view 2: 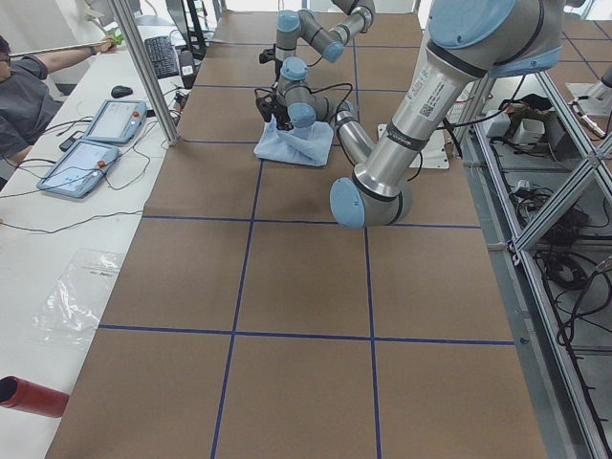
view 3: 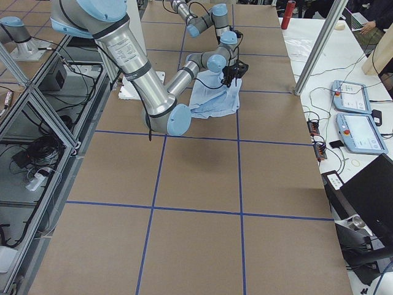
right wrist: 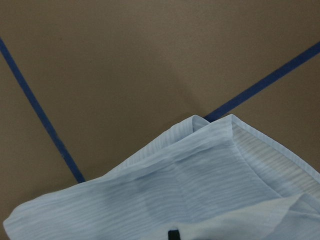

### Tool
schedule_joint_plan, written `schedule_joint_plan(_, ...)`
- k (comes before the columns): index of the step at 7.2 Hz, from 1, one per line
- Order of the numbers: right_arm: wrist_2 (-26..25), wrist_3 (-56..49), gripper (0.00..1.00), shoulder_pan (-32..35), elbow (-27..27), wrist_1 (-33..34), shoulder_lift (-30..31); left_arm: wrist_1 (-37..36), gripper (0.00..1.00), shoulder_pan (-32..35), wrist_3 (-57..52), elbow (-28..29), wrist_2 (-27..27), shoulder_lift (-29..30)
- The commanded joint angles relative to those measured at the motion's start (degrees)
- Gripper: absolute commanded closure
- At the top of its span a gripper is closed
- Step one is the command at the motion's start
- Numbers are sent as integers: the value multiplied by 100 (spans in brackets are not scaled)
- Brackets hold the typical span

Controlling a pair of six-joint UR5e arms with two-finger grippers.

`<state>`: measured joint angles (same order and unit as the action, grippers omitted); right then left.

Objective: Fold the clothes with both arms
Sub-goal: 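Fold the held edge away from the robot with both grippers, then lower the edge onto the far side and open both grippers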

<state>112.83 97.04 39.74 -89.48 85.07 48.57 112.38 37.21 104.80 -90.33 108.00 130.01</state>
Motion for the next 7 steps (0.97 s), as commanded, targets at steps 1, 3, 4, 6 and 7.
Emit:
schedule_joint_plan(1, 29, -27, 100, 8, 324, -35, -49, 47, 100, 5, 49, 408, -7, 269)
schedule_joint_plan(3, 64, -19, 100, -1, 326, -35, -49, 564, 100, 5, 84, 743, -15, 297)
schedule_joint_plan(4, 55, -36, 75, -10, 326, -43, -49, 575, 33, 5, 67, 753, -16, 288)
schedule_joint_plan(6, 81, -63, 0, 164, 604, -856, 47, 505, 1, 372, 58, 753, 2, 279)
schedule_joint_plan(7, 247, -263, 0, 270, 729, -922, 56, 496, 1, 566, -21, 797, 98, 227)
